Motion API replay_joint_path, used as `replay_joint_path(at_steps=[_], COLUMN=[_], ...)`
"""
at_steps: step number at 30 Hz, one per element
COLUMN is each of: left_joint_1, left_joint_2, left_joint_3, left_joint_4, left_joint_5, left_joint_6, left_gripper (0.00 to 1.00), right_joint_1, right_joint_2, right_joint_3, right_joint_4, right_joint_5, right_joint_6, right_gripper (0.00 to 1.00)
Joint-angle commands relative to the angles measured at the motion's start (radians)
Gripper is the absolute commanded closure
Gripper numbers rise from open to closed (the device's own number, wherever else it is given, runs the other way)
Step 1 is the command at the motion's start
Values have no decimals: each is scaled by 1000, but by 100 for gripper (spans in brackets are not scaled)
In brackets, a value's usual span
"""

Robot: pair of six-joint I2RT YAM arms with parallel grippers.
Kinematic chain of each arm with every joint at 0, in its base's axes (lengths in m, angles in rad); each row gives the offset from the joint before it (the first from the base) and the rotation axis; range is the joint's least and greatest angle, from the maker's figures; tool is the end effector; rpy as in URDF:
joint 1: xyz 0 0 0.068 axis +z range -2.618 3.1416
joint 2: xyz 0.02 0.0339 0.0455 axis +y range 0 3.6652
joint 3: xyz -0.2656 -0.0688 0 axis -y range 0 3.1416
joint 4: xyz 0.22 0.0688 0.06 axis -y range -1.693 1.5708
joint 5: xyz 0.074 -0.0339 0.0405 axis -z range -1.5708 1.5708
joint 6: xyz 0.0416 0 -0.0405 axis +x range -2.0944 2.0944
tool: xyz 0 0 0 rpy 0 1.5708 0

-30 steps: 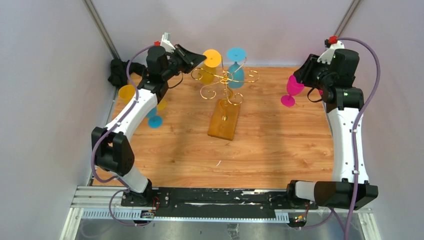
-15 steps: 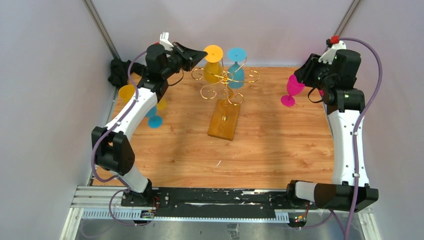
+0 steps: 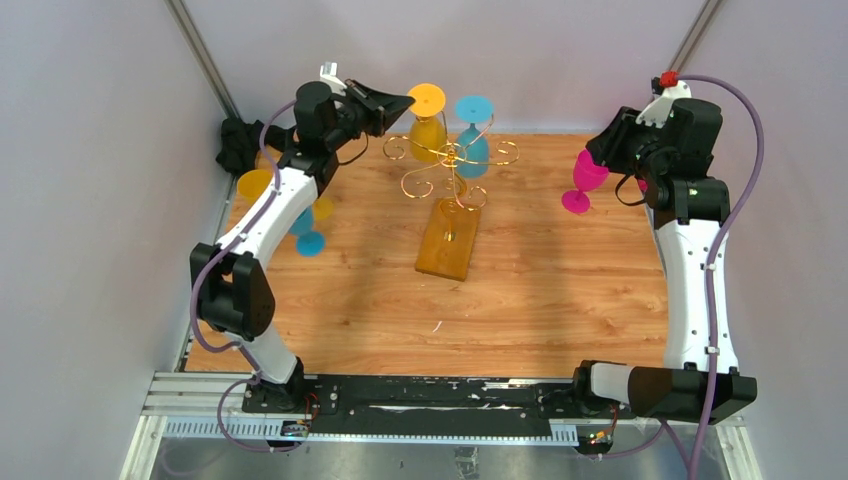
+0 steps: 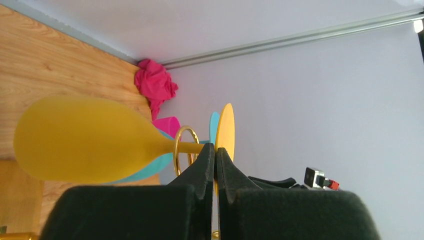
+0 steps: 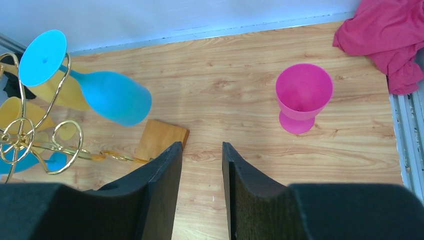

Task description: Take the wine glass off the wine glass rack

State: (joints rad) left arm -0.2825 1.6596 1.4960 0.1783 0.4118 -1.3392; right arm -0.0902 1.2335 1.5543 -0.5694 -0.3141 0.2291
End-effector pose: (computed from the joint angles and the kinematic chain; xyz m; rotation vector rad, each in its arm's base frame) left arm 0.3627 -0.1226 0.4031 -0.5643 1.7057 -1.5457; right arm 0.2322 -0.0081 0.4625 0.0676 1.8224 0.3836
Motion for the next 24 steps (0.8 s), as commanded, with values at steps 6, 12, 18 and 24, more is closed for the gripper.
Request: replay_joint_path(at_steps=[6,12,18,24], left_joint_1=[-4,-10,-33,-38], left_joint_2=[91,103,62,-32], left_joint_3=[130,132,76,-22], left_joint_4=[8,9,9,9], left_joint_5=[14,21,40,44], left_joint_6=[-9,-6,4,13], left_gripper=[100,100,100,100], right_joint_1=[-1,-1,0,-2], right_joint_2=[0,5,3,3], right_joint_3=[-8,-10,-18,-19], right_joint_4=[19,23,29,32], right_joint_5=[-14,-15,-21,-35], right_joint_6=[9,7,12,19], right_gripper=[60,60,60,60])
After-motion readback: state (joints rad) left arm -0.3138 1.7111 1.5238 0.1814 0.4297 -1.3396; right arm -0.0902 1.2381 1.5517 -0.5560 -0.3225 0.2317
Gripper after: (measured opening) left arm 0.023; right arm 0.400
